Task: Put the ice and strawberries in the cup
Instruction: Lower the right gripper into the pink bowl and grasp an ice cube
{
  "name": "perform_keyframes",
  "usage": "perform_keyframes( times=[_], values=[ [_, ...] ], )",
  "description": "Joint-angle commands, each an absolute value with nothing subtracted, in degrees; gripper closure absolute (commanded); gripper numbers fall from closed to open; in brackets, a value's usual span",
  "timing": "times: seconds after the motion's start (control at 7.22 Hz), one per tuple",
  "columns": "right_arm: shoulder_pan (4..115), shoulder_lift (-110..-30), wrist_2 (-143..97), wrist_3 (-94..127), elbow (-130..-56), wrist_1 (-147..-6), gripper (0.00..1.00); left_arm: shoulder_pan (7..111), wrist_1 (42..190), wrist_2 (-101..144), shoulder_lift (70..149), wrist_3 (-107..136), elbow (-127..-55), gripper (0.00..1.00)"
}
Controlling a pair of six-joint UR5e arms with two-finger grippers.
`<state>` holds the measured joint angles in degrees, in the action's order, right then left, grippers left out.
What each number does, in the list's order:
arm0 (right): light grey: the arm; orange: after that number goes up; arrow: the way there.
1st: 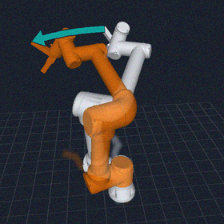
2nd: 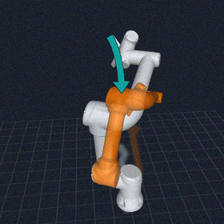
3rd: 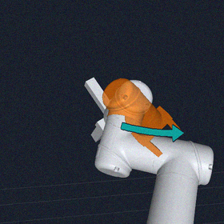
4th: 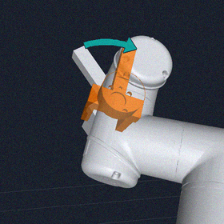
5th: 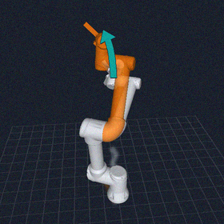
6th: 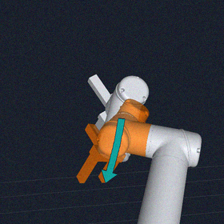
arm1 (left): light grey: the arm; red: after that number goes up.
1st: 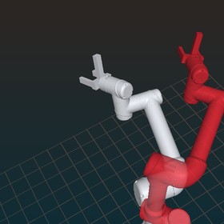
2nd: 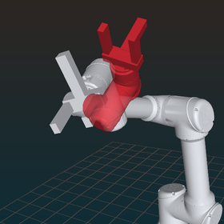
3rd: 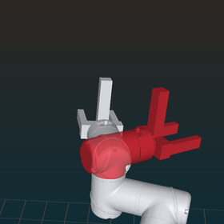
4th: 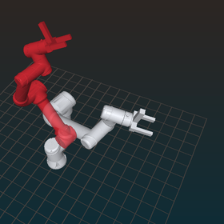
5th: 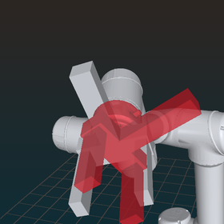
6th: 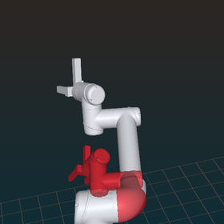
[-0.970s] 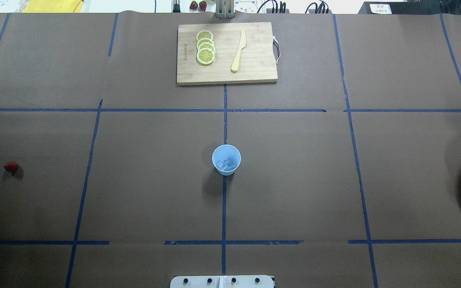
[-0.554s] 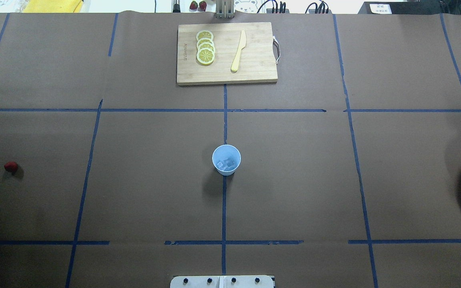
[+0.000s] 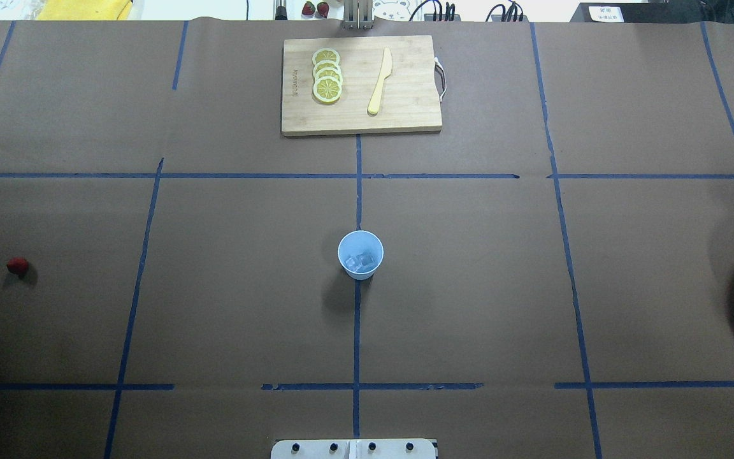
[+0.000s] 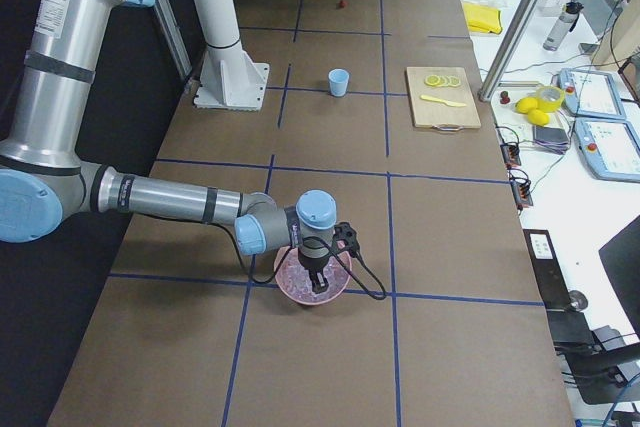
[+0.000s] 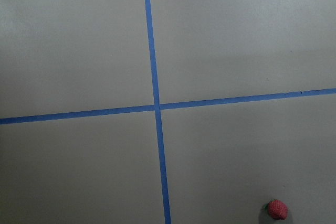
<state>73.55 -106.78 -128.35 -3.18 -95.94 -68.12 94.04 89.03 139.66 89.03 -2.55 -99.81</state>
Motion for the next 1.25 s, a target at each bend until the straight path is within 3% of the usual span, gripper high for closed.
perform_keyframes(
  times=[0.0, 0.28, 0.42, 0.69, 0.83, 1.11],
  values=[
    [73.56, -107.05, -128.06, -3.43, -95.98, -68.12, 0.32, 94.04, 89.03, 139.66, 89.03, -2.55, -99.84, 0.0],
    [73.65, -107.14, -127.97, -3.6, -95.89, -68.12, 0.35, 94.04, 89.03, 139.75, 89.03, -2.46, -99.93, 0.0],
    [73.57, -107.05, -127.97, -3.6, -95.89, -68.12, 0.42, 94.04, 89.03, 139.92, 89.03, -2.55, -99.84, 0.0],
    [73.65, -106.79, -127.88, -3.86, -96.41, -68.29, 0.89, 94.04, 89.03, 139.92, 89.03, -2.46, -99.76, 0.0],
    [73.74, -106.96, -127.97, -4.22, -96.59, -68.29, 1.0, 94.04, 89.03, 140.01, 89.03, -1.5, -99.84, 0.0],
    [74.09, -106.88, -128.4, -4.22, -98.51, -68.9, 1.0, 94.04, 89.12, 140.01, 88.95, 0.09, -100.45, 0.0]
  ],
)
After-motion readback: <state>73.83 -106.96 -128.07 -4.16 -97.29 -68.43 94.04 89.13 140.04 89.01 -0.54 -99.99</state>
